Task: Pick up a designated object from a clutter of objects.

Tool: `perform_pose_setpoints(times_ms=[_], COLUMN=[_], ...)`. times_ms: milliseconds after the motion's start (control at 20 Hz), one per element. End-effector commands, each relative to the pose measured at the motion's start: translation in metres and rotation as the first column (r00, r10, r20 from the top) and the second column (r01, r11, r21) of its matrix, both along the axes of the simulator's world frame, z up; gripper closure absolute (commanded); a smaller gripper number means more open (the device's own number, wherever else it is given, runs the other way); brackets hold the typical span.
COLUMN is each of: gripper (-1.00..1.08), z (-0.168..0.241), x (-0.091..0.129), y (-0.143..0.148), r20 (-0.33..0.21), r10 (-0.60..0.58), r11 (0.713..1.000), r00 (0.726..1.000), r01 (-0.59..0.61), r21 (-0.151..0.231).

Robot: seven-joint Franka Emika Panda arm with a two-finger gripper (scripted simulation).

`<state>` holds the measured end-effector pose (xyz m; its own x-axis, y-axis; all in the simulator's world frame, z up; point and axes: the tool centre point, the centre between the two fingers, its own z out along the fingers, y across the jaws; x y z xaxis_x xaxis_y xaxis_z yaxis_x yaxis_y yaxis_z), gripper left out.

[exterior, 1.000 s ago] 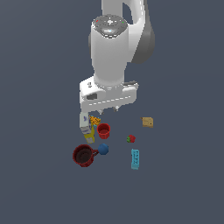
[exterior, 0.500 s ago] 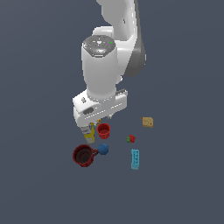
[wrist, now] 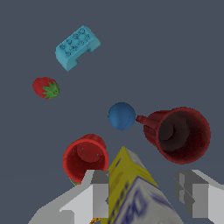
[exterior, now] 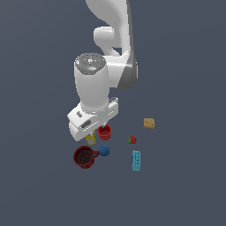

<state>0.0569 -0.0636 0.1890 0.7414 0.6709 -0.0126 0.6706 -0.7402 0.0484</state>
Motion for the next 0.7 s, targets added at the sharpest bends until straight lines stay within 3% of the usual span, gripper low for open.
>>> perform_pose_setpoints(times_ms=[0, 300, 650], gripper=[-0.20, -0.20, -0.20], z=[-0.008, -0.029, -0.053], x=[0.004, 0.013, 0.022], y=[-0.007, -0.022, -0.040], r20=[0.007, 0.021, 0.034], r10=[0.058, 0.194, 0.346], r11=[0.998, 0.981, 0.938], r00=[0.998, 0.981, 0.937], r01=[-0.058, -0.193, -0.345], r21=[-0.003, -0.012, -0.029])
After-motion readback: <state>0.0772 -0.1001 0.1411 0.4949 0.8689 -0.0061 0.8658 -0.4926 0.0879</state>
